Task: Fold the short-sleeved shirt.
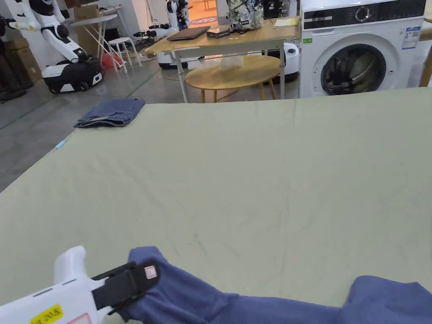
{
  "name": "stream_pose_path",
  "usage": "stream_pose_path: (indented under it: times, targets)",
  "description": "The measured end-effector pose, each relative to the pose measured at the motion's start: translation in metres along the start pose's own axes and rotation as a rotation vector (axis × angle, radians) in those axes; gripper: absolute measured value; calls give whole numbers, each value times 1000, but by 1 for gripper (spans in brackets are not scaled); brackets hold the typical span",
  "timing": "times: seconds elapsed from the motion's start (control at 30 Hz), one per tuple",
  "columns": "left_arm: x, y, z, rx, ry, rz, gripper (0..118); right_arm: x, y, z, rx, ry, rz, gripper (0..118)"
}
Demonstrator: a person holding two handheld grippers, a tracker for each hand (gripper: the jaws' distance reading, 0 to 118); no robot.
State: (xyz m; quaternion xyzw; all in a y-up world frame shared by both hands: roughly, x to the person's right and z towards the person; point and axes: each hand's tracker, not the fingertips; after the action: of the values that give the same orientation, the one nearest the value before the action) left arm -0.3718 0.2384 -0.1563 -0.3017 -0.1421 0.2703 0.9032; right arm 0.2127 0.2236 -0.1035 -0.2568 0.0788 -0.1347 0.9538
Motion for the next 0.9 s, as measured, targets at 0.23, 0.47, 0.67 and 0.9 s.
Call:
stream_pose_path:
  times: [0.23, 0.47, 0.67, 0.9]
  targets:
    - [69, -75, -130, -211, -93, -38, 8, 3, -11, 12, 12, 26, -49, 0]
    - [102, -82, -148, -237, -306, -80, 43, 12, -22, 25, -20, -48, -89, 0]
    - [79, -79, -153, -219, -168, -45, 0, 26, -29, 29, -21, -72, -141, 0]
    - [76, -136, -210, -462, -178, -68, 0, 27, -35, 26, -33, -63, -165, 0]
